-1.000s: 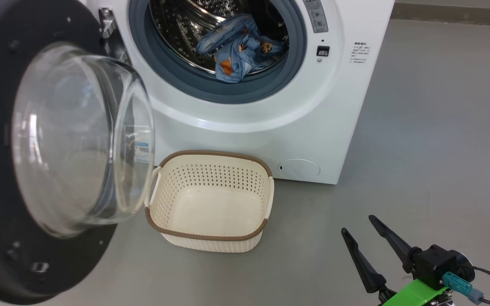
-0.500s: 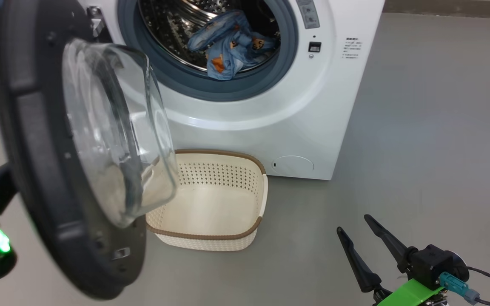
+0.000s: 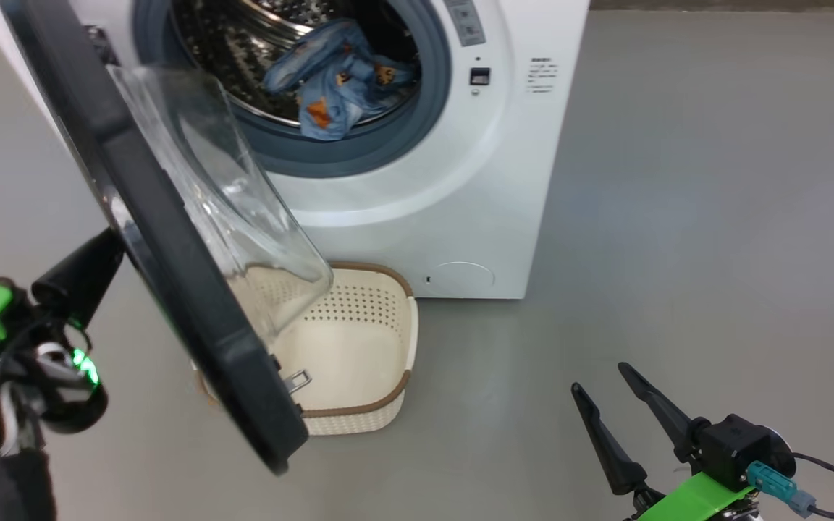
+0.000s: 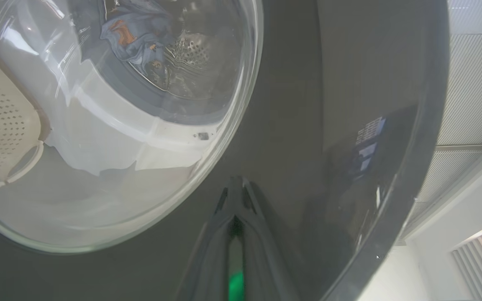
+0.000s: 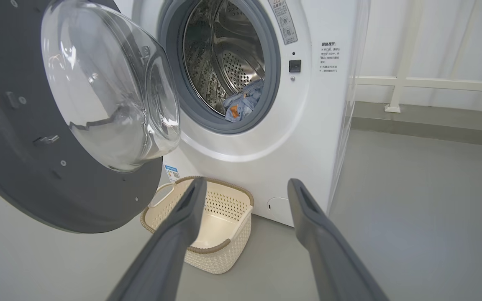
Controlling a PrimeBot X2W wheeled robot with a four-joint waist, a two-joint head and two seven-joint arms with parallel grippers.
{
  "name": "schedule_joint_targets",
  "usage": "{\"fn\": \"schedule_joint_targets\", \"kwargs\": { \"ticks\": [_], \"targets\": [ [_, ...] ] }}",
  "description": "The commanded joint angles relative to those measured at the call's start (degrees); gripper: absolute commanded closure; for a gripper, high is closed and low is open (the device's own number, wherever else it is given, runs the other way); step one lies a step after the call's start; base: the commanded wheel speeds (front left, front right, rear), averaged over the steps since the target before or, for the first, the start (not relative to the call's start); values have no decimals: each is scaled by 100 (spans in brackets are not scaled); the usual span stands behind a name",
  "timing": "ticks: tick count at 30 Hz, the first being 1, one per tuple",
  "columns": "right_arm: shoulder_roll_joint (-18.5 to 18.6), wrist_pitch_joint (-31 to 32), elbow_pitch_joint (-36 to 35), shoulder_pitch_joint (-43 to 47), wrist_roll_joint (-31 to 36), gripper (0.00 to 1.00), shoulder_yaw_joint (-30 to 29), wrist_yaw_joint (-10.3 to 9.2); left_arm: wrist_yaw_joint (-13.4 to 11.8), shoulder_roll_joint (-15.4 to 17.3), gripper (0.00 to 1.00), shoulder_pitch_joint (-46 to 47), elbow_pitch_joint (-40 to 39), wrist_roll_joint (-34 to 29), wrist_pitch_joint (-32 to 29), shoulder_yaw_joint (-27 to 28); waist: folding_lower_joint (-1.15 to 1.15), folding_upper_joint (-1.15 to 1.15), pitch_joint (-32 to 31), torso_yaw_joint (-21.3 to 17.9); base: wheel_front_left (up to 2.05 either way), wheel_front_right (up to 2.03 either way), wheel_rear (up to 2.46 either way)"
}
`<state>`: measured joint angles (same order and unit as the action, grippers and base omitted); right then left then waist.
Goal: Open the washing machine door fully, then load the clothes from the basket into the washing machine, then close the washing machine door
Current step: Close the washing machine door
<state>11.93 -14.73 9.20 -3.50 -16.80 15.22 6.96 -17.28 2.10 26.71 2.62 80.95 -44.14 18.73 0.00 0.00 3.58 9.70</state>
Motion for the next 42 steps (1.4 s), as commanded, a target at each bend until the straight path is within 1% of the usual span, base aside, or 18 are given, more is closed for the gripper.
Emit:
{"fn": "schedule_joint_targets", "kwargs": {
  "ticks": [1, 5, 8, 10, 19, 28, 42],
  "targets": [
    [9, -27, -157, -158, 6, 0, 51, 53, 105, 82, 100, 315, -50, 158, 89, -32, 0, 0, 23, -147, 0, 0, 0],
    [24, -27, -160, -171, 11, 0, 45, 53, 299, 80, 100, 468, 347, 428, 597, -374, 0, 0, 34, -362, 0, 0, 0],
    [28, -27, -160, -174, 12, 0, 20, 53, 539, 79, 100, 598, 594, 368, 957, -562, 0, 0, 40, -522, 0, 0, 0],
    [22, -27, -161, -165, 6, 0, 14, 53, 645, 79, 100, 723, 782, 442, 1174, -643, 0, 0, 37, -614, 0, 0, 0],
    [53, -27, -139, -131, -12, 0, 44, 53, 1078, 78, 100, 1142, 1672, 658, 1798, -973, 0, 0, -14, -898, 0, 0, 0],
    [133, -27, -144, -170, -15, 0, 56, 53, 1437, 84, 100, 1477, 2440, 665, 2073, -1061, 0, 0, -48, -1081, 0, 0, 0],
    [126, -27, -103, -127, -28, 0, 84, 53, 1744, 159, 100, 1737, 3126, 652, 2201, -964, 0, 0, -154, -1256, 0, 0, 0]
  ]
}}
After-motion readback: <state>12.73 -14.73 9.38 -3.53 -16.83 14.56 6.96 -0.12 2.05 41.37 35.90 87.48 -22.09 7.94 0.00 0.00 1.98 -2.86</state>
